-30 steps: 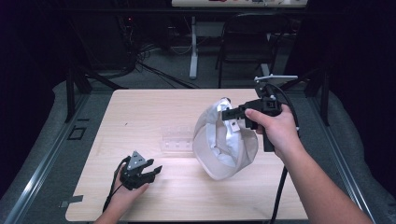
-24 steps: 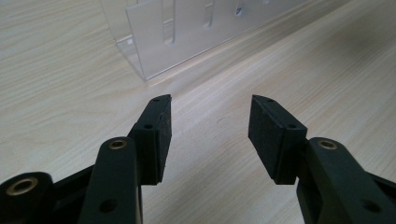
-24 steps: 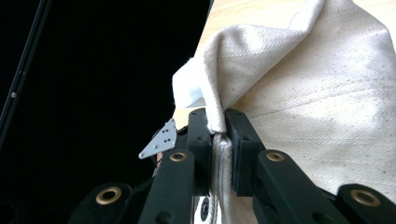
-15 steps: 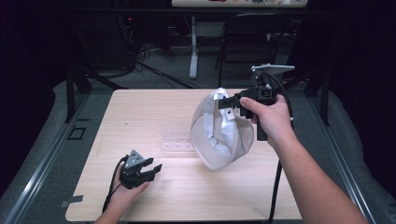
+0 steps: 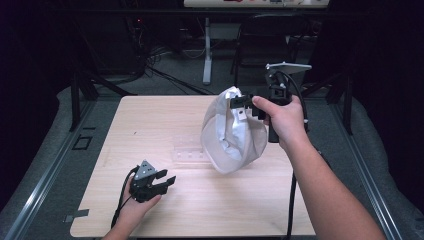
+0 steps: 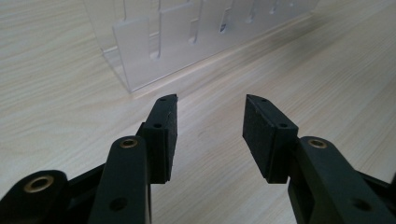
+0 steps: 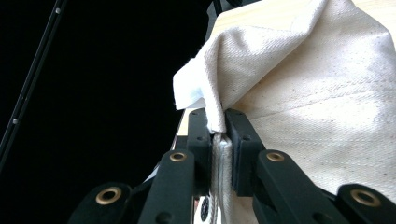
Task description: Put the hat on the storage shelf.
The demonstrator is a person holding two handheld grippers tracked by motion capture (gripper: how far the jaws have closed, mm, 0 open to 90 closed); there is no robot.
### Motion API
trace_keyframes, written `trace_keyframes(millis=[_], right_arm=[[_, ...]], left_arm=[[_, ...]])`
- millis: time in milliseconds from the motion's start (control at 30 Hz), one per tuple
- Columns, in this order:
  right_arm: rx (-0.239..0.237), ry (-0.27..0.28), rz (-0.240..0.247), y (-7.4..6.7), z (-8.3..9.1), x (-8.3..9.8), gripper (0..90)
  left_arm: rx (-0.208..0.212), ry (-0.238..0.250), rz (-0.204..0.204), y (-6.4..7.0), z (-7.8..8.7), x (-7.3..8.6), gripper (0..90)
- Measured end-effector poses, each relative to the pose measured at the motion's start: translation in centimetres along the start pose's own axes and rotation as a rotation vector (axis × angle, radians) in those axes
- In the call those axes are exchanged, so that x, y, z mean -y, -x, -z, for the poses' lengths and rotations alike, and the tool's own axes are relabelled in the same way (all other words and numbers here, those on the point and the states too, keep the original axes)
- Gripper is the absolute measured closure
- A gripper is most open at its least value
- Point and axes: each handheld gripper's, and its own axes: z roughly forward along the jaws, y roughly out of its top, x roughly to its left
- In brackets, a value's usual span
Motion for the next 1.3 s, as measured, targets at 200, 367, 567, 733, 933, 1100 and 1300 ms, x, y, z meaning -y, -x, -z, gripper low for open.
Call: trace_keyframes(millis=[200,367,567,733,933,1100,1300], right_arm=[[-0.004,0.014,-0.012,0.0,-0.6,-0.6,81.3],[-0.001,0.026,-0.020,-0.1,-1.0,-0.9,81.3],[-0.007,0.032,-0.020,-0.3,-1.2,-1.1,81.3],[-0.009,0.038,-0.030,-0.2,-1.5,-1.5,81.3],[-0.012,0.053,-0.034,-0.3,-1.9,-1.7,81.2],[-0.012,0.061,-0.041,-0.5,-2.1,-1.8,81.2],[-0.019,0.062,-0.047,-0.3,-2.2,-1.8,81.2]], left_arm=[[0.028,0.007,-0.035,1.7,-0.3,-1.7,55.3],[0.035,0.028,-0.092,3.5,-1.0,-3.5,56.3],[0.082,0.055,-0.113,5.7,-2.1,-5.9,51.0],[0.102,0.064,-0.170,8.1,-2.9,-7.7,49.4],[0.070,0.071,-0.223,10.5,-4.2,-9.1,44.6],[-0.021,0.070,-0.231,11.6,-5.5,-9.8,44.5],[-0.092,0.036,-0.250,11.5,-6.5,-10.3,52.9]])
